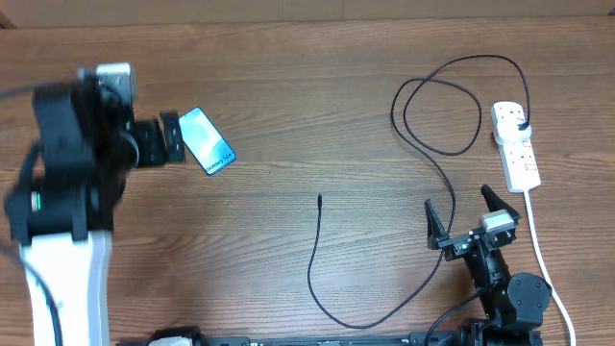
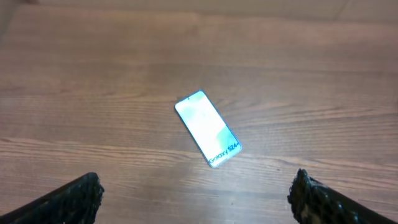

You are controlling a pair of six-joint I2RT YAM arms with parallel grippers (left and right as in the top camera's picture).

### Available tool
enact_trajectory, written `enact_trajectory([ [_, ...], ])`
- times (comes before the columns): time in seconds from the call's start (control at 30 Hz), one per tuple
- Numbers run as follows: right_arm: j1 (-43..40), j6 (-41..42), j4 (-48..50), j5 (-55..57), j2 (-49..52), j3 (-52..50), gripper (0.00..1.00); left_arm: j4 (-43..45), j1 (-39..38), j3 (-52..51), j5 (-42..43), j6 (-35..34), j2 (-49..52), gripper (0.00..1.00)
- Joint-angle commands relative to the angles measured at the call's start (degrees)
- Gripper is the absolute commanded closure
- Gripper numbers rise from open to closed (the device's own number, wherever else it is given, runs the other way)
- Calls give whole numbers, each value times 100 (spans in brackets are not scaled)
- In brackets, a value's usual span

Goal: Plug charger to phone and switch on socket
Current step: 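Move the left gripper over the Galaxy phone and lower toward it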

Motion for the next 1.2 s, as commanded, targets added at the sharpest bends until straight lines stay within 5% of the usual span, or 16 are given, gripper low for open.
enact_trajectory([
  [0.0, 42, -22, 35, -31, -57, -61, 0, -354, 20, 647, 63, -35, 763, 0],
  [0.57, 42, -24, 35, -31, -57, -61, 0, -374, 20, 675, 852, -146, 2848, 0],
  [0.7, 42, -22, 35, -31, -57, -61, 0, -278, 20, 675, 208, -1952, 3235, 0],
  [0.83, 42, -22, 35, -31, -57, -61, 0, -293, -17, 678, -225, -3064, 3467, 0],
  [1.17, 42, -22, 35, -31, -57, -61, 0, 175, -490, 675, -767, -3703, 3536, 0],
])
